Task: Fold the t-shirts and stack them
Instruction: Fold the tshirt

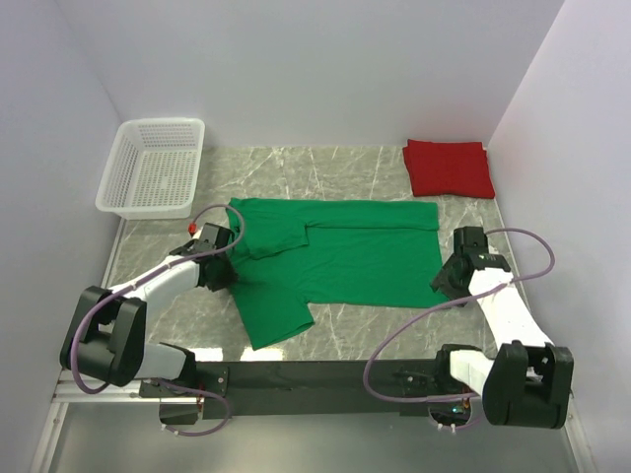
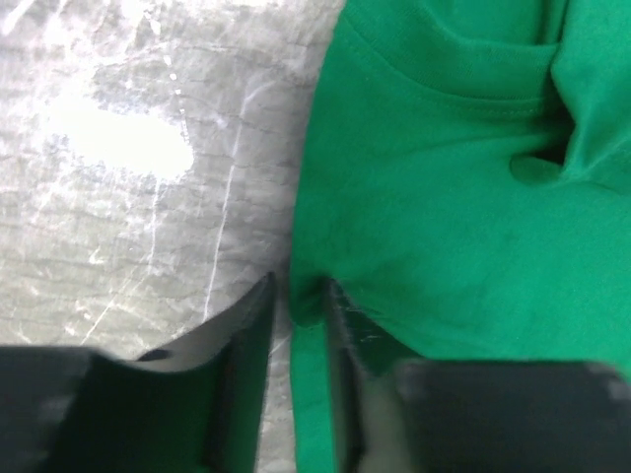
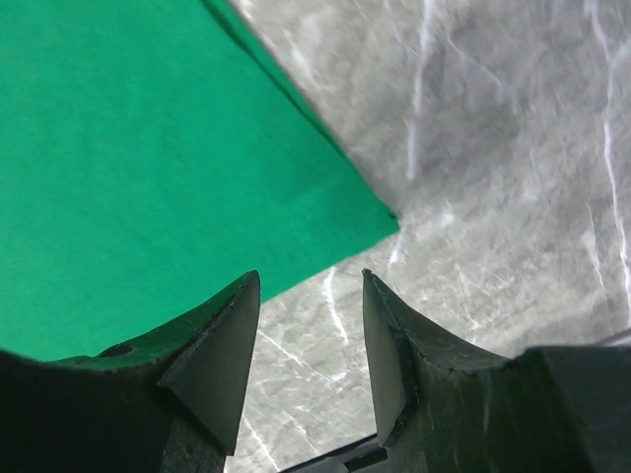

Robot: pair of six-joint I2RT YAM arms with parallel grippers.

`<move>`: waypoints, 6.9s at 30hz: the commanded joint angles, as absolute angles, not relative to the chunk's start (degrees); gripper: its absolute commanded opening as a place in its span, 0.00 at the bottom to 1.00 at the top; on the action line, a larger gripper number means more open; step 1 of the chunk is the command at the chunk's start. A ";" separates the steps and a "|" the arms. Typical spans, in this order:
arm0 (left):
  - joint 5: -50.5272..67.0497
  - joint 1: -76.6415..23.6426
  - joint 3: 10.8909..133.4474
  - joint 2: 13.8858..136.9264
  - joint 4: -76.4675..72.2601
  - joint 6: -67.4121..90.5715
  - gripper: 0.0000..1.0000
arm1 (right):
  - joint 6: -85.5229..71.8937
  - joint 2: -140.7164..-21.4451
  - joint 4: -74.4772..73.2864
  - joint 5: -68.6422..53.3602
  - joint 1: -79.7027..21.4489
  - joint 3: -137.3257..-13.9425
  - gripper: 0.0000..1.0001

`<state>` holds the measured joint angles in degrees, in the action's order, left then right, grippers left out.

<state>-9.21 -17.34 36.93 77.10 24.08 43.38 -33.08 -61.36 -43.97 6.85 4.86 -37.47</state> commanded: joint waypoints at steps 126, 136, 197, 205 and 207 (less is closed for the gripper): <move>2.46 -6.50 67.41 96.51 27.34 35.60 0.11 | -30.85 -100.81 -34.72 8.26 6.33 -68.47 0.18; 0.18 -7.21 62.42 83.16 27.15 35.07 0.85 | -32.34 -87.82 -31.38 3.17 4.40 -65.40 0.56; -1.49 -28.30 38.06 78.57 22.06 44.39 0.01 | -50.63 -103.18 -7.21 -7.47 -44.56 -58.09 0.51; -1.76 -28.21 39.99 77.52 23.29 44.38 0.01 | -50.19 -104.15 -7.12 -9.93 -45.18 -59.85 0.28; -1.93 -28.21 41.83 77.43 24.08 44.04 0.01 | -49.31 -103.19 -8.25 -9.32 -45.09 -60.38 0.16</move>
